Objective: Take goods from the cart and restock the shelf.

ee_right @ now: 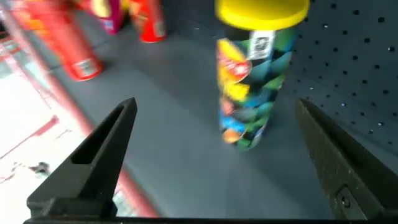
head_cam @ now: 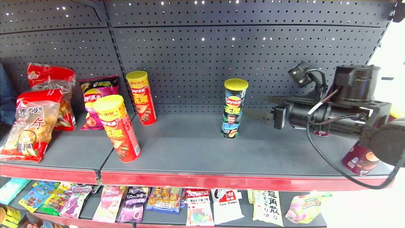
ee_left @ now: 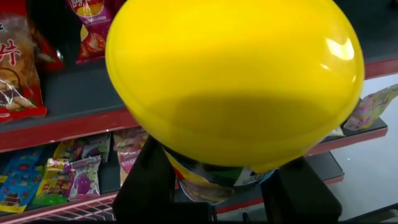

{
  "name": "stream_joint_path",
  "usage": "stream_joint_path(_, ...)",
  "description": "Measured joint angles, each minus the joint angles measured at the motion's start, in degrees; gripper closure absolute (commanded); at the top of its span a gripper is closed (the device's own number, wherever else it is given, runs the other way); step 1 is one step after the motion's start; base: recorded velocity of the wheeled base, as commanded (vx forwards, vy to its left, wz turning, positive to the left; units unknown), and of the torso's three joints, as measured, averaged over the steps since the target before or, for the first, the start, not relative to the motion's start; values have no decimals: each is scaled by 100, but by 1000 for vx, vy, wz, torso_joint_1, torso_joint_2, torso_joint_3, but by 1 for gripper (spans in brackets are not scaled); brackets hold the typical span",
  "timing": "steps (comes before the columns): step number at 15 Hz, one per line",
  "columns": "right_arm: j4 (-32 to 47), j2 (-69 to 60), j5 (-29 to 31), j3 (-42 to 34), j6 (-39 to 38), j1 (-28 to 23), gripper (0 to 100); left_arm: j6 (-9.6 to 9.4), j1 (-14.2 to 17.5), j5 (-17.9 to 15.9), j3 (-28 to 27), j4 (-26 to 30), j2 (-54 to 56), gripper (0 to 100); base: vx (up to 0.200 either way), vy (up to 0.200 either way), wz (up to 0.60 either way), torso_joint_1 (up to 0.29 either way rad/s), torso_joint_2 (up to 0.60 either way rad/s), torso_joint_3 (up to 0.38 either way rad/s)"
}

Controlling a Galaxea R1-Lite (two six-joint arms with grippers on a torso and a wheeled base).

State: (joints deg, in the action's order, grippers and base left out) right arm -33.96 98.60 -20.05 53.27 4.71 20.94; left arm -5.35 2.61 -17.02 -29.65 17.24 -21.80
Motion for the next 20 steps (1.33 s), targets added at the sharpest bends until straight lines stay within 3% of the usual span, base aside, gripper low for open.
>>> stream_joint_path(8, -13, 1135, 317, 1003, -6, -80, 0, -1, 0, -20, 13, 6, -50, 100, 0, 0, 0, 0, 0, 0)
stream_joint_path(20, -11, 1751, -151, 1665, 11, -39, 0, 0, -13, -28, -30, -162, -247, 100, 0, 0, 0, 0, 0, 0)
